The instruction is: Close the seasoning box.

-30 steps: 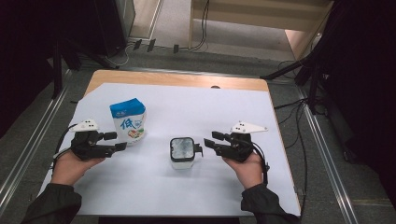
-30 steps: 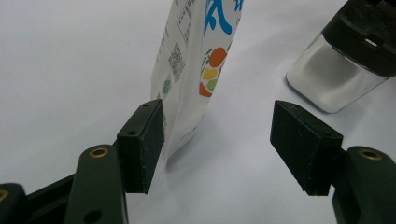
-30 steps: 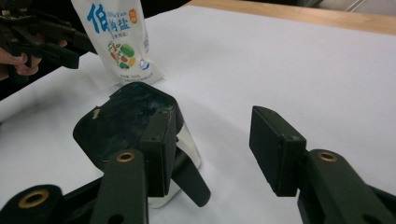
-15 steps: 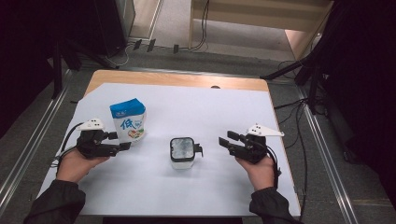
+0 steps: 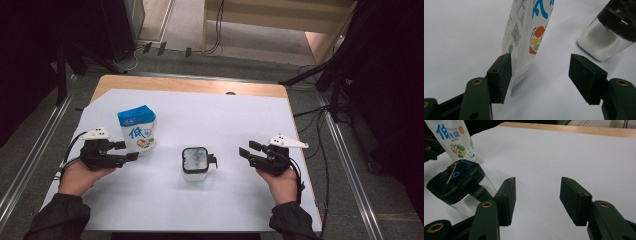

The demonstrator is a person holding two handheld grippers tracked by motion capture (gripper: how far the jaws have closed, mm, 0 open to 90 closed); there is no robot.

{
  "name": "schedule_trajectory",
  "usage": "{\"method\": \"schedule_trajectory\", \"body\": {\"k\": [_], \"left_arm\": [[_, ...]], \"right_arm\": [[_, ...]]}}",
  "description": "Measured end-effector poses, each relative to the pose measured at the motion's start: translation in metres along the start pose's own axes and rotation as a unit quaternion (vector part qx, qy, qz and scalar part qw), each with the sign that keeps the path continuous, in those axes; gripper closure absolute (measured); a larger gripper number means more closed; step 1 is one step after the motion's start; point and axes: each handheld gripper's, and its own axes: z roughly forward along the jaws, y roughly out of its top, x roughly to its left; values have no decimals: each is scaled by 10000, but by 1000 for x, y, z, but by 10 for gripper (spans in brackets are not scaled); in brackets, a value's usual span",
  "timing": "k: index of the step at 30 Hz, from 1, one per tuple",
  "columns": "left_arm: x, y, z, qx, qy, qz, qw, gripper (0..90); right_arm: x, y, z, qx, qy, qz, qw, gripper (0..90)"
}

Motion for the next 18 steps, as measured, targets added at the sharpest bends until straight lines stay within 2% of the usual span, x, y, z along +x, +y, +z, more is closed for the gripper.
{"method": "schedule_trajectory", "body": {"k": [18], "left_arm": [[1,0,-3,-31,33,7,10000,360]], "right_arm": [[1,-1,4,94,25,-31,9999,469]]}}
